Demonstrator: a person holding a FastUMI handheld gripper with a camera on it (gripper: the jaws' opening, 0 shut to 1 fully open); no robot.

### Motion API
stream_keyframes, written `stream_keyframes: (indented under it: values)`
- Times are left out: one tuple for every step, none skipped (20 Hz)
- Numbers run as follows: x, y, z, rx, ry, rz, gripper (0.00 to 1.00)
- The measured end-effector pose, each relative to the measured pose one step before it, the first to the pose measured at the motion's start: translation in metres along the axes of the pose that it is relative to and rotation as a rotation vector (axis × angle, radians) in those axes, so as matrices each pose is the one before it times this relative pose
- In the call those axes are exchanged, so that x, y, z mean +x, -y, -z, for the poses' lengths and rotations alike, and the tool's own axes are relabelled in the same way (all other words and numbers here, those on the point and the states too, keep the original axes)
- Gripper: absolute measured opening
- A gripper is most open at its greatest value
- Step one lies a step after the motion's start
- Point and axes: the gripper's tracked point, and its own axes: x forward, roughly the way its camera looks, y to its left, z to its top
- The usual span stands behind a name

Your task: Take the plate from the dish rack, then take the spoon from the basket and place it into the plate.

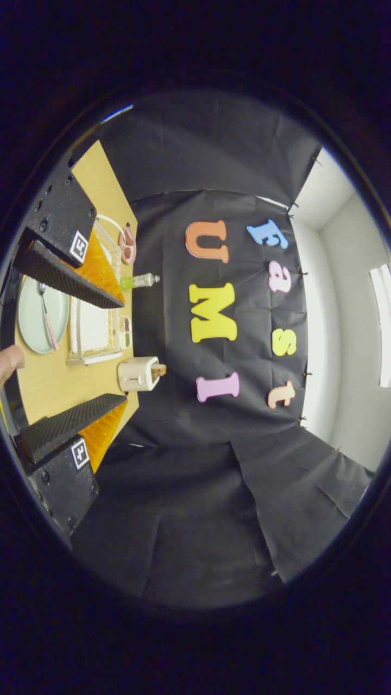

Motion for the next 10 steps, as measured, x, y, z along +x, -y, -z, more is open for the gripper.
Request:
stream_keyframes:
  values:
    - [-0.00567, 0.00461, -0.00415, -0.00318, 0.00762, 0.01226, 1.0]
    - [-0.00559, 0.0019, -0.00644, -0.01556, 0.01664, 0.00436, 1.0]
    - [-0.00506, 0.00203, -0.00467, -0.01729, 0.01504, 0.00729, 1.0]
    - [-0.0041, 0.00101, -0.00161, -0.00926, 0.01278, 0.0049, 1.0]
    - [-0.0037, -0.00228, -0.00001, -0.00651, 0.00394, -0.00462, 1.0]
    - [-0.0026, -0.00391, 0.0015, 0.00372, -0.00344, -0.00656, 1.0]
    - [-0.00138, -0.00472, 0.00185, -0.00139, -0.01017, -0.01239, 1.0]
    - [-0.00091, -0.00302, 0.0027, -0.01046, -0.01109, -0.00972, 1.0]
    - [0.00046, -0.00079, 0.00227, -0.00688, -0.00844, -0.0047, 1.0]
    - [0.00008, -0.00253, 0.00014, -0.00682, -0.00095, -0.00554, 1.0]
